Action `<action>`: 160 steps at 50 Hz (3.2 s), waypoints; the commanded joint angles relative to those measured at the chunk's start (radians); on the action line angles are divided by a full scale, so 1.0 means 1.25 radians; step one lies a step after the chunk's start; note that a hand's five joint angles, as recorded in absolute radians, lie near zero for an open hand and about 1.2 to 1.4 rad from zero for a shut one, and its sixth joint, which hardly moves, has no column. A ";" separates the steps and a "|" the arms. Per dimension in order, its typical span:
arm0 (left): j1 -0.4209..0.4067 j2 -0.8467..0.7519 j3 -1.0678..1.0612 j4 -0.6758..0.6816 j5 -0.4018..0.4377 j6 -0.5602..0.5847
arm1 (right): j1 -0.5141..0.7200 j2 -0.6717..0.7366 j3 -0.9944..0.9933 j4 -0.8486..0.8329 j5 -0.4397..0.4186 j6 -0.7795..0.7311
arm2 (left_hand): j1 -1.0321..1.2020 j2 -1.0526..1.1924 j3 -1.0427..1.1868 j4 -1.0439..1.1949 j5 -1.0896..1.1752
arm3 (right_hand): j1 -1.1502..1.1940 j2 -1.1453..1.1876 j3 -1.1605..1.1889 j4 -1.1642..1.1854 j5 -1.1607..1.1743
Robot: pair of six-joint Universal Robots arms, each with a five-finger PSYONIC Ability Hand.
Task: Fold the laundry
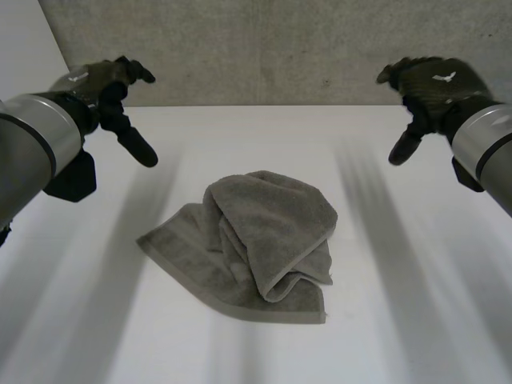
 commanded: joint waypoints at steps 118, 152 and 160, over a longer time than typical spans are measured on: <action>0.015 -0.038 -0.443 0.343 0.109 -0.063 | 0.162 -0.018 0.409 -0.018 -0.113 -0.124 | -0.077 -0.074 -0.074 -0.074 -0.076 | -0.045 -0.061 -0.056 -0.069 -0.048; -0.064 -0.212 -0.367 0.541 -0.034 -0.056 | 0.050 -0.239 0.449 -0.255 -0.090 0.026 | -0.018 -0.015 -0.015 -0.015 -0.018 | 0.932 0.917 0.922 0.909 0.929; -0.062 -0.225 -0.363 0.539 -0.046 -0.054 | -0.032 -0.380 0.385 -0.208 -0.111 0.046 | -0.006 -0.003 -0.003 -0.003 -0.006 | 0.932 0.917 0.922 0.909 0.929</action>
